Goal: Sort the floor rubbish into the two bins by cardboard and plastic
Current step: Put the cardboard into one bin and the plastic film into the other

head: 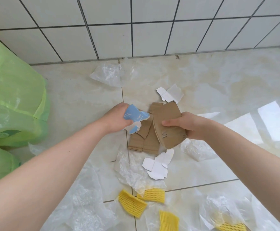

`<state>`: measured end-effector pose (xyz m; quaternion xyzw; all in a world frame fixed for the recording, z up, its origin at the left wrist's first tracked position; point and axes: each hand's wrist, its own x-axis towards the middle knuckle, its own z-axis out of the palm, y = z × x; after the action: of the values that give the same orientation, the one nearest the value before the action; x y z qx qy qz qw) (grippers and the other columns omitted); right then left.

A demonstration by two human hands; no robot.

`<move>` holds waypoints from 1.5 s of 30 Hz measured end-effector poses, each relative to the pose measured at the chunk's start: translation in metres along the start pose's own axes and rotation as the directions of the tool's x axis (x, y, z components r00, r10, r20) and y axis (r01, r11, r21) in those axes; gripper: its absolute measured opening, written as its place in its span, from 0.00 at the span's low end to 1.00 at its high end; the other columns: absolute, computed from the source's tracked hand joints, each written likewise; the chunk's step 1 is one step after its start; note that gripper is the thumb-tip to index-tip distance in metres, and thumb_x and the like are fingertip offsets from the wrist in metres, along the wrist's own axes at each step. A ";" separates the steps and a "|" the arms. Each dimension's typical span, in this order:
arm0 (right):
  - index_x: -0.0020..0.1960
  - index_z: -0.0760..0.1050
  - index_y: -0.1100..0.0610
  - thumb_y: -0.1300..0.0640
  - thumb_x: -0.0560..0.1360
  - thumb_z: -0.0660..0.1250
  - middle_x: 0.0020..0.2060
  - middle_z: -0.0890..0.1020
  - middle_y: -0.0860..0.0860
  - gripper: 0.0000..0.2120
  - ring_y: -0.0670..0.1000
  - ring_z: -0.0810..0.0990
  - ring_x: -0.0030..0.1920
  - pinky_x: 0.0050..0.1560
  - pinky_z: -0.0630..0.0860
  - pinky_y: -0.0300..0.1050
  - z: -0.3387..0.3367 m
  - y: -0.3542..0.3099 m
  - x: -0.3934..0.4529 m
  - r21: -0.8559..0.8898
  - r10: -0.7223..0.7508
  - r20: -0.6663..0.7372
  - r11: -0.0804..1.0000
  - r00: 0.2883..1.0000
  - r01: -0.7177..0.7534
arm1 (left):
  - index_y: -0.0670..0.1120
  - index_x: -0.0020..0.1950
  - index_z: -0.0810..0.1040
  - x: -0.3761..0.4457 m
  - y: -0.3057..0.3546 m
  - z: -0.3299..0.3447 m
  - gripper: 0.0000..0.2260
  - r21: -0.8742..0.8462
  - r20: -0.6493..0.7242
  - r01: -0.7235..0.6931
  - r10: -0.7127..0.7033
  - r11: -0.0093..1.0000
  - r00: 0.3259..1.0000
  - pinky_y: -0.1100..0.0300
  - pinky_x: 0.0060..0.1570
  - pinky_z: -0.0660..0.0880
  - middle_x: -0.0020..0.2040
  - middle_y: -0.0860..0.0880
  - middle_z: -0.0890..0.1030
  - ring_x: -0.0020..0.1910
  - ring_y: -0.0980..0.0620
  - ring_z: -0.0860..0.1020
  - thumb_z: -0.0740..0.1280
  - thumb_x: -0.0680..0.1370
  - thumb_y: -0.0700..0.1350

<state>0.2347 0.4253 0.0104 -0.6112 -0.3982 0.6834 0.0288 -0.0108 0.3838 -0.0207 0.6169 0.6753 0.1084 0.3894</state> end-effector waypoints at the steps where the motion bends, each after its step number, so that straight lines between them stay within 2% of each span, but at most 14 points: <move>1: 0.59 0.76 0.64 0.61 0.70 0.74 0.52 0.83 0.58 0.19 0.56 0.83 0.50 0.49 0.80 0.52 0.004 0.001 0.004 0.042 0.014 -0.029 0.999 0.999 -0.013 | 0.47 0.66 0.70 0.002 -0.001 0.001 0.20 0.075 0.045 -0.015 0.012 0.997 0.999 0.54 0.61 0.70 0.64 0.46 0.70 0.64 0.48 0.71 0.67 0.74 0.44; 3: 0.60 0.75 0.66 0.61 0.69 0.75 0.51 0.83 0.59 0.21 0.57 0.83 0.49 0.49 0.80 0.53 0.012 0.004 0.010 0.100 0.037 -0.072 0.995 0.997 -0.030 | 0.46 0.75 0.61 0.006 -0.001 0.003 0.29 0.198 0.108 -0.012 -0.010 0.980 0.994 0.53 0.70 0.62 0.75 0.46 0.61 0.75 0.49 0.59 0.66 0.76 0.47; 4: 0.60 0.74 0.66 0.62 0.69 0.75 0.51 0.83 0.59 0.22 0.57 0.83 0.49 0.49 0.80 0.52 0.016 0.004 0.013 0.125 0.043 -0.080 0.992 0.996 -0.033 | 0.46 0.76 0.58 0.007 -0.001 0.004 0.30 0.236 0.115 -0.006 -0.021 0.972 0.993 0.53 0.71 0.60 0.76 0.46 0.58 0.76 0.50 0.55 0.65 0.76 0.48; 10: 0.60 0.74 0.63 0.61 0.66 0.77 0.51 0.83 0.59 0.25 0.58 0.84 0.49 0.49 0.81 0.56 0.026 0.000 0.025 0.139 0.055 -0.096 0.989 0.994 -0.042 | 0.46 0.76 0.56 0.008 -0.008 0.008 0.31 0.330 0.105 0.003 -0.040 0.944 0.994 0.51 0.70 0.60 0.75 0.50 0.60 0.73 0.50 0.61 0.64 0.76 0.49; 16: 0.60 0.74 0.61 0.62 0.64 0.79 0.51 0.83 0.58 0.27 0.58 0.84 0.48 0.48 0.81 0.58 0.033 -0.001 0.027 0.150 0.060 -0.138 0.988 0.989 -0.039 | 0.46 0.71 0.63 0.000 -0.011 0.016 0.24 0.396 0.002 0.028 -0.032 0.918 0.999 0.51 0.65 0.59 0.70 0.51 0.63 0.69 0.50 0.64 0.63 0.77 0.50; 23: 0.61 0.74 0.61 0.63 0.67 0.76 0.52 0.83 0.58 0.25 0.57 0.83 0.49 0.47 0.81 0.52 0.039 0.007 0.024 0.210 0.039 -0.101 0.978 0.994 -0.017 | 0.48 0.63 0.70 -0.020 -0.019 0.021 0.20 0.442 -0.190 0.079 0.007 0.893 0.982 0.53 0.54 0.66 0.54 0.48 0.63 0.52 0.46 0.68 0.66 0.75 0.55; 26: 0.61 0.73 0.59 0.62 0.67 0.76 0.52 0.83 0.58 0.25 0.58 0.84 0.49 0.49 0.81 0.58 0.043 0.006 0.022 0.216 0.023 -0.087 0.976 0.996 -0.003 | 0.45 0.59 0.71 -0.029 -0.025 0.019 0.19 0.346 -0.200 0.124 -0.056 0.930 0.978 0.54 0.48 0.70 0.51 0.48 0.61 0.43 0.45 0.71 0.67 0.74 0.54; 30: 0.62 0.73 0.58 0.62 0.66 0.77 0.53 0.83 0.57 0.27 0.58 0.84 0.49 0.49 0.81 0.58 0.051 -0.001 0.025 0.205 -0.027 -0.118 0.977 0.993 0.051 | 0.46 0.57 0.74 -0.036 -0.031 0.016 0.18 0.097 -0.218 0.197 -0.172 0.976 0.961 0.54 0.45 0.73 0.53 0.49 0.66 0.45 0.45 0.77 0.71 0.71 0.51; 32: 0.61 0.74 0.59 0.63 0.68 0.76 0.53 0.83 0.57 0.24 0.58 0.83 0.50 0.50 0.81 0.56 0.053 -0.007 0.025 0.210 -0.039 -0.143 0.975 0.989 0.069 | 0.47 0.54 0.75 -0.038 -0.035 0.012 0.15 -0.070 -0.229 0.199 -0.210 0.978 0.950 0.56 0.41 0.72 0.50 0.50 0.73 0.45 0.47 0.77 0.73 0.71 0.49; 35: 0.59 0.75 0.61 0.65 0.69 0.74 0.52 0.83 0.58 0.19 0.58 0.83 0.50 0.51 0.80 0.56 0.044 -0.022 0.024 0.162 -0.075 -0.182 0.981 0.980 0.105 | 0.47 0.49 0.76 -0.038 -0.039 0.002 0.12 -0.260 -0.245 0.205 -0.270 0.943 0.931 0.61 0.37 0.71 0.42 0.53 0.78 0.41 0.50 0.76 0.75 0.70 0.45; 37: 0.60 0.75 0.63 0.65 0.69 0.74 0.52 0.83 0.58 0.20 0.59 0.83 0.50 0.52 0.80 0.57 0.035 -0.035 0.026 0.126 -0.114 -0.220 0.982 0.969 0.144 | 0.45 0.46 0.75 -0.037 -0.041 -0.006 0.11 -0.344 -0.280 0.211 -0.314 0.915 0.907 0.58 0.38 0.72 0.40 0.52 0.78 0.40 0.49 0.76 0.75 0.70 0.43; 40: 0.60 0.75 0.63 0.66 0.70 0.72 0.53 0.82 0.58 0.19 0.57 0.83 0.48 0.49 0.80 0.55 0.018 -0.057 0.030 0.133 -0.195 -0.282 0.962 0.939 0.239 | 0.42 0.49 0.75 -0.034 -0.042 -0.016 0.11 -0.448 -0.322 0.211 -0.378 0.869 0.868 0.56 0.41 0.74 0.44 0.48 0.78 0.42 0.47 0.76 0.74 0.71 0.40; 42: 0.61 0.74 0.61 0.65 0.71 0.72 0.51 0.82 0.56 0.19 0.55 0.82 0.47 0.46 0.80 0.52 0.005 -0.072 0.033 0.126 -0.244 -0.313 0.947 0.918 0.295 | 0.43 0.52 0.74 -0.032 -0.043 -0.020 0.12 -0.492 -0.322 0.209 -0.400 0.845 0.858 0.58 0.38 0.73 0.46 0.47 0.78 0.43 0.47 0.76 0.73 0.72 0.40; 45: 0.62 0.74 0.60 0.65 0.71 0.72 0.54 0.82 0.55 0.21 0.55 0.82 0.50 0.51 0.80 0.54 -0.013 -0.085 0.042 0.064 -0.266 -0.342 0.950 0.901 0.304 | 0.44 0.55 0.73 -0.028 -0.045 -0.022 0.14 -0.555 -0.305 0.214 -0.435 0.804 0.847 0.59 0.34 0.71 0.48 0.49 0.77 0.44 0.48 0.76 0.73 0.72 0.42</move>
<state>0.1975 0.5123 0.0261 -0.6489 -0.4326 0.5821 0.2300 -0.0607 0.3554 -0.0234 0.3284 0.7882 0.3390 0.3950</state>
